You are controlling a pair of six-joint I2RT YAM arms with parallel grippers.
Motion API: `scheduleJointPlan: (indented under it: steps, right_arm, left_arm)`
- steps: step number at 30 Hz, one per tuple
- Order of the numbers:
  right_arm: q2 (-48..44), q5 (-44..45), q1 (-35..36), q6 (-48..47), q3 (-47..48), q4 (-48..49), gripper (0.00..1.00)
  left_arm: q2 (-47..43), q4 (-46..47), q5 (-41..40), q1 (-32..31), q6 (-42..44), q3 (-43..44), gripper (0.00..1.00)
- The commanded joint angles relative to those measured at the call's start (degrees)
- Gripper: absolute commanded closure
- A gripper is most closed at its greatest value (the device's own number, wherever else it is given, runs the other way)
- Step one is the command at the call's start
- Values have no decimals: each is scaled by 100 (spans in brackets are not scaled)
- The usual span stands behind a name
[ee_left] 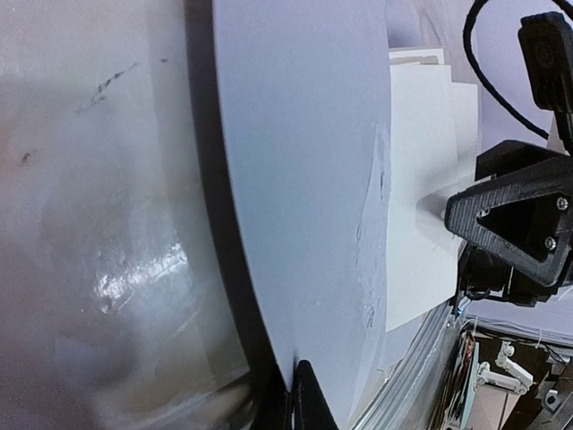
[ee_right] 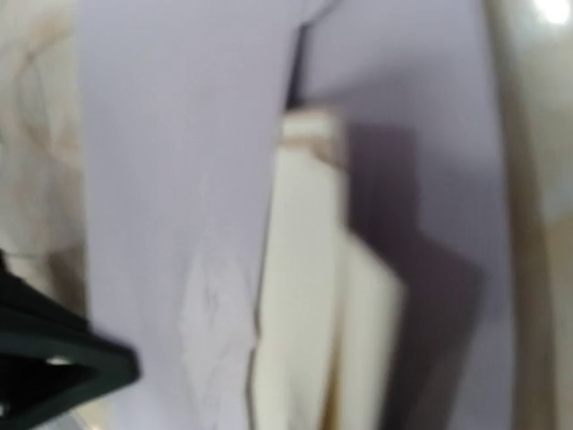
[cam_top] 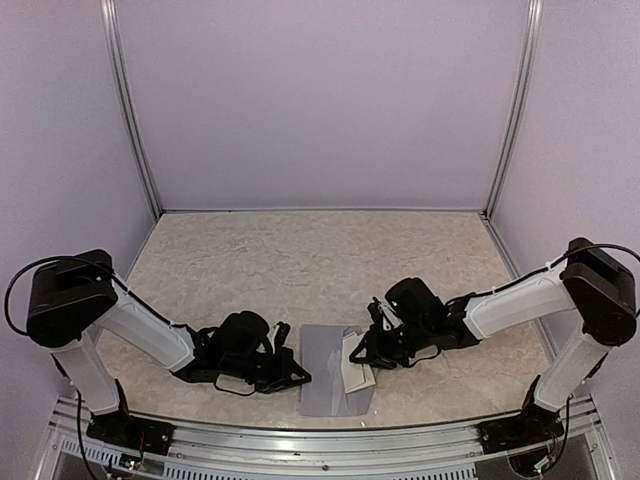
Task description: Place the letter into the envelope and seal it
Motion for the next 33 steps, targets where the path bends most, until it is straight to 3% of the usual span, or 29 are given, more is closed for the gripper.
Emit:
scheduleJointPlan:
  steps: [1,5,9,12,28,33]
  right_arm:
    - [-384,-273,81,189,-282,237,73]
    - [-435,-347,112,407,-475,252,74]
    - [-360,-469,158,437,-497,296,86]
    - [-171,-578,205,427,-394,363,100]
    - [753,-685,418,530,33,905,100]
    - [538,-379,433,552,-16,655,100]
  left_arm:
    - [-241,180,-262,-8,-7,-182,100]
    - [-292,268,-259,-8,-68,-240,100]
    - [-236,355,-202,-8,-88,-241,100]
    - [-163,390,-126,-8,-87,-214,100]
    - [203,504,261,-51,-153,-56,100]
    - [172,398,145,-16,-195,-142,100]
